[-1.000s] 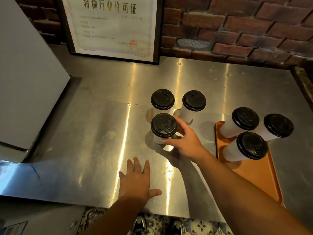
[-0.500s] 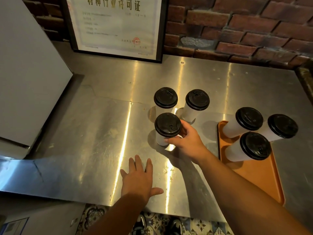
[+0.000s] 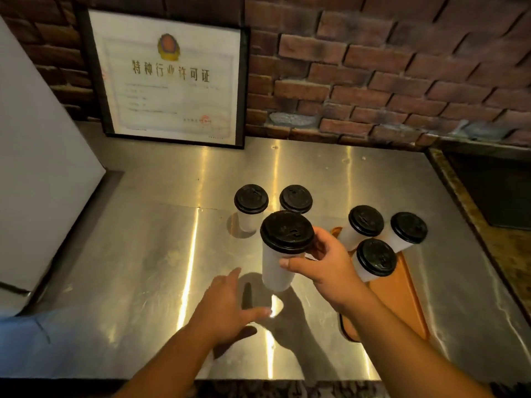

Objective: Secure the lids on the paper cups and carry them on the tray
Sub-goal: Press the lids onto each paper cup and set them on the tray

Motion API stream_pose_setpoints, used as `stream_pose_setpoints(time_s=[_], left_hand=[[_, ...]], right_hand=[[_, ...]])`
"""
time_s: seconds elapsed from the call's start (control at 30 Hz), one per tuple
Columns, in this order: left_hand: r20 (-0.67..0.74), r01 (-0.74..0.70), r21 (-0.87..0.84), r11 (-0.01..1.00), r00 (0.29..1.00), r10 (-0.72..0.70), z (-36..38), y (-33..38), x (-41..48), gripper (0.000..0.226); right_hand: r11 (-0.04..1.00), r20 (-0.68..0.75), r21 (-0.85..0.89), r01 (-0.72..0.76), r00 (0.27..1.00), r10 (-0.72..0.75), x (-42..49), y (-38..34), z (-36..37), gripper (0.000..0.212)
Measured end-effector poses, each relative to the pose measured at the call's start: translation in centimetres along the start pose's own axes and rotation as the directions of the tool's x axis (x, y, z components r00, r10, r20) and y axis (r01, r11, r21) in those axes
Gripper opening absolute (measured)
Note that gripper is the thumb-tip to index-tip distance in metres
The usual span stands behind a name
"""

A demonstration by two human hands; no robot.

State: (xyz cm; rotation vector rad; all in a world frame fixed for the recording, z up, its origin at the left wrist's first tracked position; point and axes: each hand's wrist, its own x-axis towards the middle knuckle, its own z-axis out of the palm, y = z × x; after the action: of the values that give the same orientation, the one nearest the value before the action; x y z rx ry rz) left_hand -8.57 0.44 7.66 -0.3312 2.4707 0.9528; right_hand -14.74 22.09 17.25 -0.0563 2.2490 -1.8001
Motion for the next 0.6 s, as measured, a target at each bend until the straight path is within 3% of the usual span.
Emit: stream_pose_setpoints(time_s=[0.1,0.3,0.37,0.6], left_hand=[[-0.085,-0.164,-0.198,0.966,0.985,0.150,-1.8,3.2,-1.7,0.123],[-0.340,-0.480,-0.170,0.860,0.848,0.406,-4.6,8.7,-7.7,0.102],[-0.394,-0.535,-0.185,0.824,0.809,0.436,-5.7,10.4,-10.0,0.093],[-0.478,-0.589,-0.282,0.758,0.771,0.421,-7.6,13.2,-15.7,0.085]], right_hand=[[0.999,-0.059,-0.022,0.043,0.997,-0.044,-2.4,-2.8,-0.9,0.058],[0.989,-0.094,-0.048,0.139,0.985,-0.143,-7.3,-8.0,-1.6,0.061],[0.984,-0.095,-0.038,0.175,0.979,-0.178,-8.9,-9.6,-1.8,0.064],[0.965,-0.112,-0.042,0.259,0.959,-0.262,-13.2,-12.4,-1.4,0.073]])
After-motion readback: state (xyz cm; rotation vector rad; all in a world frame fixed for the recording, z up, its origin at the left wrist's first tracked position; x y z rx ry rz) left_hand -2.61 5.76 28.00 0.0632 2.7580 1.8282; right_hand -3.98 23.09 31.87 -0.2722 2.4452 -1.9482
